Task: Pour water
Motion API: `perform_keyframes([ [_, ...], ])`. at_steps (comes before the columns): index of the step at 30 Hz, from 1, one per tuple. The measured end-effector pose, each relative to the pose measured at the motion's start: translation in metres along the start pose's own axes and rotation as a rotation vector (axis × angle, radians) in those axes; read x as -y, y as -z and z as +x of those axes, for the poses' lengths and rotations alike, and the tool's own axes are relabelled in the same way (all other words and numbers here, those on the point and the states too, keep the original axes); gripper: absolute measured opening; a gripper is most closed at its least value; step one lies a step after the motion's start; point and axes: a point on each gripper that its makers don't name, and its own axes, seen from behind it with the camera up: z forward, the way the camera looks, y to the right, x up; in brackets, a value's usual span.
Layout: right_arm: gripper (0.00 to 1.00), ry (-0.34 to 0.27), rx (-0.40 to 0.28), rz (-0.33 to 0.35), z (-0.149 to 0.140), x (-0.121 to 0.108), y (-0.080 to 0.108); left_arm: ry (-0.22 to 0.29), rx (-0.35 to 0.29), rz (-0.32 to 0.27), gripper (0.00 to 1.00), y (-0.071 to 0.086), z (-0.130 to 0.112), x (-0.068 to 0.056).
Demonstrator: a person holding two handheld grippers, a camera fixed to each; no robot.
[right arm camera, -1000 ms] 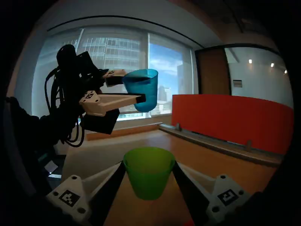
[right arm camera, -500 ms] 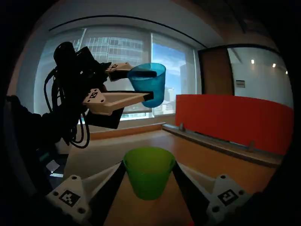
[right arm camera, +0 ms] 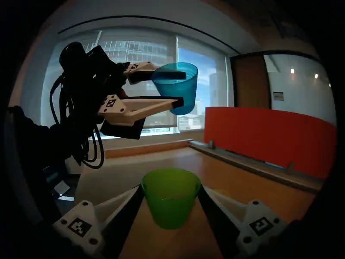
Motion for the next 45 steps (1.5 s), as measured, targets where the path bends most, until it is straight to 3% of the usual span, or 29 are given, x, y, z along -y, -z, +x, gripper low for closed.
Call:
perform_keyframes([
  [36,0.91,0.002,-0.018,0.001,0.008,0.001,0.001,-0.239,0.005,0.017,0.82,-0.008,0.012,-0.001],
  [45,0.91,0.005,-0.022,0.003,0.011,0.001,0.001,-0.265,-0.005,0.022,0.82,-0.007,0.017,-0.004],
])
